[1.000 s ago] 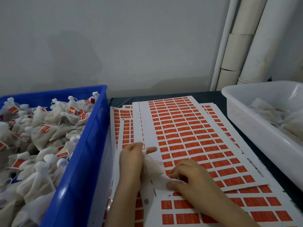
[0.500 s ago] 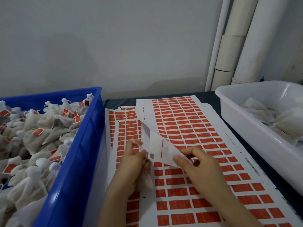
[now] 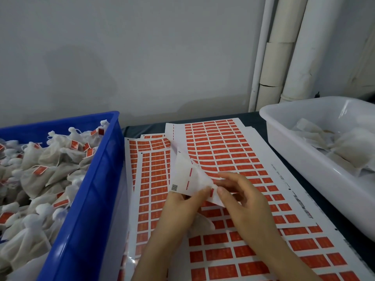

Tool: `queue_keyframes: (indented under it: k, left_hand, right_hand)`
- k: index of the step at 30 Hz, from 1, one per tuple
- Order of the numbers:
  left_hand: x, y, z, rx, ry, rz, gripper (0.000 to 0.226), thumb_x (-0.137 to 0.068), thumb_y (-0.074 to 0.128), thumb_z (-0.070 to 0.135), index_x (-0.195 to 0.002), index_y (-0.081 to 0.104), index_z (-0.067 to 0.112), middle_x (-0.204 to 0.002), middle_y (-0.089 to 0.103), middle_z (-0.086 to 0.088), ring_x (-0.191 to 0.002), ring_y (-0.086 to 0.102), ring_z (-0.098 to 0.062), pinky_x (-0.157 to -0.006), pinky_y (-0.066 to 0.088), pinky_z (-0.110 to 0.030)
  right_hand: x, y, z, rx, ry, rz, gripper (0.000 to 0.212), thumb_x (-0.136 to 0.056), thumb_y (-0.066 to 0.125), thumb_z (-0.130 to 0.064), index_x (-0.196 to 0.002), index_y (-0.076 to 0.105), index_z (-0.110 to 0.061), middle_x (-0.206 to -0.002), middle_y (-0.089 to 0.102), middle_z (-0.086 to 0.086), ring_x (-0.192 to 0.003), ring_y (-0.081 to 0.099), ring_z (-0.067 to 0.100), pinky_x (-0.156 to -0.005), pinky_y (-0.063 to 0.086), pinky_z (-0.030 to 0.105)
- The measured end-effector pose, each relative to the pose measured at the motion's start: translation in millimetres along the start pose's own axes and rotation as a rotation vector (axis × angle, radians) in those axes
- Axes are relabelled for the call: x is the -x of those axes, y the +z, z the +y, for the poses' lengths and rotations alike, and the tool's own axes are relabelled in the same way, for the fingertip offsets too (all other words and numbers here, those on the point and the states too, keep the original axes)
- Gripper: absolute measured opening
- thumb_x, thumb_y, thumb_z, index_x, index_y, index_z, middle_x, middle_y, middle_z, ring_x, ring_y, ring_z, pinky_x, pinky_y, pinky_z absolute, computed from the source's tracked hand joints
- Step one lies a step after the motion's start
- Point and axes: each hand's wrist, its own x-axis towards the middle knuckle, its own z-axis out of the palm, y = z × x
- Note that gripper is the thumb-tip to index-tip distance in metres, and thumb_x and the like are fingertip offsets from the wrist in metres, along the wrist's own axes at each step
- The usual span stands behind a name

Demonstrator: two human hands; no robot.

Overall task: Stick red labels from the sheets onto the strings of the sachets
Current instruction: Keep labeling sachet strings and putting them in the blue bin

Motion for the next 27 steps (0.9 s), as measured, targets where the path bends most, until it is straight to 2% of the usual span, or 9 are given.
queue_keyframes:
  k: [2, 6, 11, 16, 21, 24, 27]
  left_hand:
    - [-1.0, -1.4, -2.2, 0.012, -0.036, 0.032, 0.015, -0.08, 0.066, 0.039, -0.091, 0.059, 0.031, -0.068, 0.067, 0.025, -0.067, 0.064, 0.008, -0.045, 0.046, -0.008]
    - [-1.6, -2.1, -4.5, 0.012, -0.04, 0.013, 0.02, -0.078, 0.066, 0.042, -0.092, 0.058, 0.03, -0.065, 0.066, 0.025, -0.065, 0.064, 0.009, -0.044, 0.044, -0.008]
    - [-0.4, -2.4, -2.1, 0.012, -0.022, -0.01, 0.034, -0.063, 0.061, 0.05, -0.09, 0.057, 0.031, -0.065, 0.066, 0.027, -0.063, 0.062, 0.011, -0.043, 0.043, -0.006]
    - [-0.8, -3.5, -3.4, 0.005, -0.024, -0.047, 0.034, -0.06, 0.059, 0.052, -0.088, 0.056, 0.033, -0.066, 0.065, 0.03, -0.065, 0.062, 0.011, -0.044, 0.044, -0.006]
    - [-1.2, -5.2, -5.6, -0.031, -0.028, -0.033, 0.033, -0.06, 0.061, 0.054, -0.087, 0.056, 0.036, -0.067, 0.066, 0.03, -0.067, 0.066, -0.005, -0.046, 0.046, -0.011]
    - [-2.0, -7.4, -4.3, -0.011, -0.029, -0.068, 0.025, -0.068, 0.066, 0.048, -0.088, 0.057, 0.035, -0.069, 0.066, 0.03, -0.066, 0.067, 0.0, -0.045, 0.045, -0.008]
    - [-2.3, -11.9, -3.6, 0.02, -0.052, -0.114, 0.034, -0.063, 0.069, 0.048, -0.092, 0.057, 0.034, -0.073, 0.068, 0.024, -0.069, 0.067, 0.002, -0.048, 0.049, -0.011]
  right_hand:
    - [0.0, -0.5, 0.9, -0.011, -0.006, 0.014, 0.023, -0.08, 0.06, -0.037, -0.095, 0.05, -0.05, -0.087, 0.06, -0.034, -0.092, 0.053, -0.019, -0.064, 0.042, -0.002]
    - [0.0, -0.7, 1.9, 0.017, -0.01, 0.031, 0.02, -0.074, 0.058, -0.046, -0.093, 0.051, -0.049, -0.088, 0.061, -0.032, -0.092, 0.052, -0.018, -0.064, 0.041, -0.003]
    - [0.5, -0.6, 5.0, 0.105, -0.03, 0.012, 0.017, -0.081, 0.063, -0.035, -0.082, 0.053, -0.049, -0.086, 0.058, -0.03, -0.09, 0.051, -0.019, -0.064, 0.04, -0.003]
    - [0.6, -1.2, 6.9, 0.113, -0.031, 0.006, 0.02, -0.081, 0.066, -0.028, -0.073, 0.056, -0.044, -0.075, 0.061, -0.028, -0.085, 0.054, -0.016, -0.063, 0.042, -0.002]
    - [-1.6, -3.8, 9.3, 0.022, 0.061, -0.002, 0.017, -0.082, 0.065, -0.026, -0.071, 0.062, -0.038, -0.075, 0.063, -0.028, -0.075, 0.059, -0.009, -0.057, 0.045, 0.003]
    - [-3.0, -4.3, 10.9, -0.013, 0.135, 0.002, 0.016, -0.082, 0.063, -0.027, -0.068, 0.062, -0.035, -0.071, 0.063, -0.025, -0.072, 0.06, -0.007, -0.051, 0.045, 0.004]
    - [-4.4, -3.9, 13.2, -0.036, 0.222, -0.013, 0.018, -0.084, 0.061, -0.028, -0.067, 0.064, -0.027, -0.066, 0.065, -0.016, -0.067, 0.062, -0.002, -0.05, 0.046, 0.009]
